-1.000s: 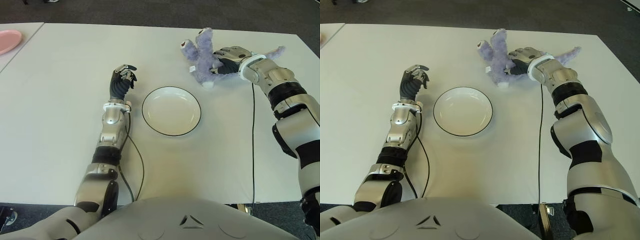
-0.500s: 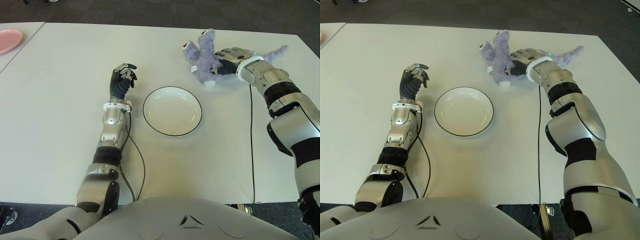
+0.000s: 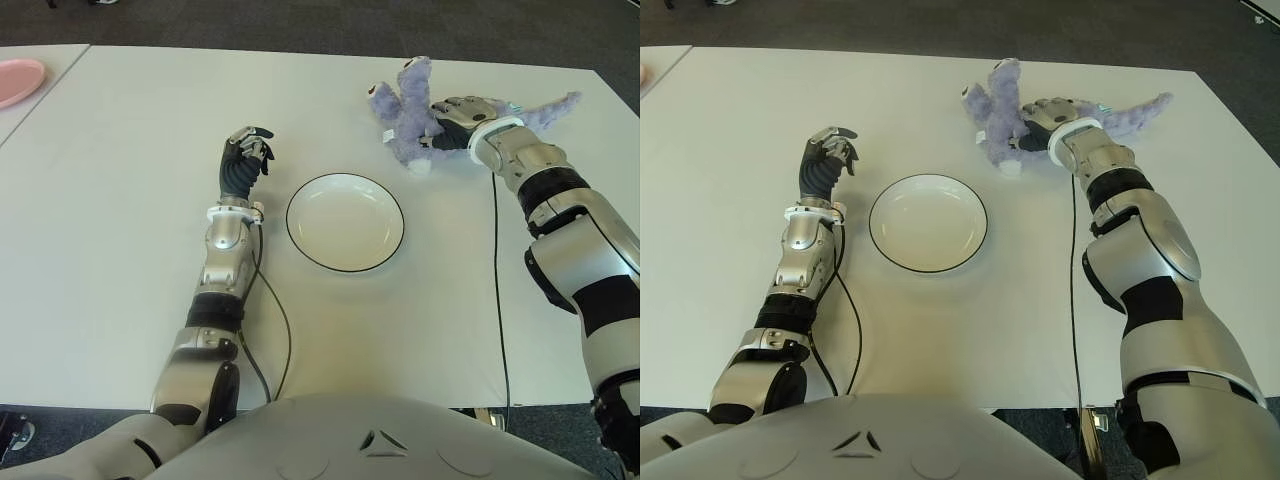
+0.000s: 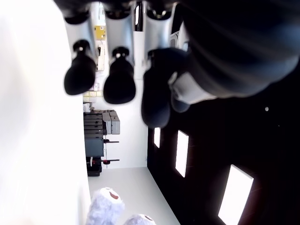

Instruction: Put the doll into the plate.

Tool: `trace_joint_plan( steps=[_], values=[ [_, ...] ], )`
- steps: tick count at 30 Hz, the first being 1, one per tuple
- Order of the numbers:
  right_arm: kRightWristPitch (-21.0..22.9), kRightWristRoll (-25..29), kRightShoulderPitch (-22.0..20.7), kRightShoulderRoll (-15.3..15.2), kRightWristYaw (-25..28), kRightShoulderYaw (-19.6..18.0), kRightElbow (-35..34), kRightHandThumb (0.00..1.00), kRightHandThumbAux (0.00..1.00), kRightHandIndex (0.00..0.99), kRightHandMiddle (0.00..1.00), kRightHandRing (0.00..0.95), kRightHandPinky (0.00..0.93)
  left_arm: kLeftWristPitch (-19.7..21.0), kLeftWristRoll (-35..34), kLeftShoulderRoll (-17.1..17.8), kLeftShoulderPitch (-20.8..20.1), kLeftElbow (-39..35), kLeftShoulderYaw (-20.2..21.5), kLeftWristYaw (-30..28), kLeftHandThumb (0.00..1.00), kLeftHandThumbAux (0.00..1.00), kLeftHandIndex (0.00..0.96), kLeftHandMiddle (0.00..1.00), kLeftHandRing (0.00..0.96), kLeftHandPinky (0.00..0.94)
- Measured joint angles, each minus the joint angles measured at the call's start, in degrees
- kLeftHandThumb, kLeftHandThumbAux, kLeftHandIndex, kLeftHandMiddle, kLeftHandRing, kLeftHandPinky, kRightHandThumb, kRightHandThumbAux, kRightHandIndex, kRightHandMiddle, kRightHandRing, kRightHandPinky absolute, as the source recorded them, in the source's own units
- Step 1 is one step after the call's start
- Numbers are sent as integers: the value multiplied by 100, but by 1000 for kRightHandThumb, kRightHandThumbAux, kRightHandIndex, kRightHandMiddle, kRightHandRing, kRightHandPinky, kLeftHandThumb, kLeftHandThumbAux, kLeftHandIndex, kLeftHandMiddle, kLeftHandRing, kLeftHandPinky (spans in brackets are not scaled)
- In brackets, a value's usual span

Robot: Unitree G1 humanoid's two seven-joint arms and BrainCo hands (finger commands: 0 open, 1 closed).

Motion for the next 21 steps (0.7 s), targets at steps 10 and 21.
trace_joint_plan(
  steps=[10,21],
  values=[
    [-3,425,230,-9,-675,-499,6,959,585,379,345,459,559,0,0,-12,0,-17,-1,118,716,699,445,750,766,737],
    [1,899,601,54,-1641,-1072,55,999,667,420,458,441,470,0,0,-12,4,-22,10,181,717,699,445,733,751,733]
  ],
)
